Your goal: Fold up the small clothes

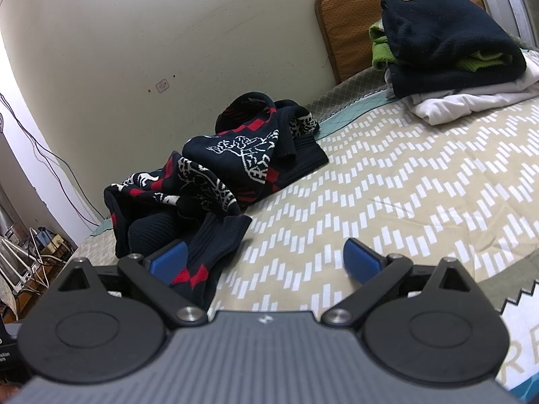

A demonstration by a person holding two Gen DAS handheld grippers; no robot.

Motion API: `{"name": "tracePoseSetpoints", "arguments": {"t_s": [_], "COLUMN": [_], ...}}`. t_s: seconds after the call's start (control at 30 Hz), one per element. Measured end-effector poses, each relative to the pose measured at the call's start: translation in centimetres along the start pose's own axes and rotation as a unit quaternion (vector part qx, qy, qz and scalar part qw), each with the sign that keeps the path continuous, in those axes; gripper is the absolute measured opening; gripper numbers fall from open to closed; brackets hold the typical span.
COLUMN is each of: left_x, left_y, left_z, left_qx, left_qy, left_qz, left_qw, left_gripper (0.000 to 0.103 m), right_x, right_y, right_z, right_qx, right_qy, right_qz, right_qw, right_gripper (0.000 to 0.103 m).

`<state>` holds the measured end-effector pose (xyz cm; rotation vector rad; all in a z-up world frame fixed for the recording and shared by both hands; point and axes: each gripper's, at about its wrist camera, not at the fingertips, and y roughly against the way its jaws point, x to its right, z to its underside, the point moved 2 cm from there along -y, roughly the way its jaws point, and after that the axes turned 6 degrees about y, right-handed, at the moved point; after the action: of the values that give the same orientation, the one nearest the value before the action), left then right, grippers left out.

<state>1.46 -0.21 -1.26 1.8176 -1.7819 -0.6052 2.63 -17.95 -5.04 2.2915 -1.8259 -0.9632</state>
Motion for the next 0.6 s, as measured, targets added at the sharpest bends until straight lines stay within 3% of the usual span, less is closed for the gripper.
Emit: {"name": "tracePoseSetpoints", "arguments": {"t_s": [0.47, 0.6], "left_x": [-0.03, -0.39], "left_y": [-0.14, -0.11], "left_z": [-0.17, -0.29], "left_qx": [0.002, -0.001], "left_qy": [0.001, 0.004], "left_qz": [0.002, 0.019], "left_qw": [1.0000, 0.9998], "left_gripper": [0.103, 0.103], "right_x": [0.07, 0.20], "right_y": [0.04, -0.09], "right_z": [-0.03, 0.02], "right_qx": [0.000, 0.002], "right_qy": [0.000, -0.001], "right_qz": [0.000, 0.000], "right_qw": [1.000, 1.000], "right_gripper": [0.101, 0.101]}}
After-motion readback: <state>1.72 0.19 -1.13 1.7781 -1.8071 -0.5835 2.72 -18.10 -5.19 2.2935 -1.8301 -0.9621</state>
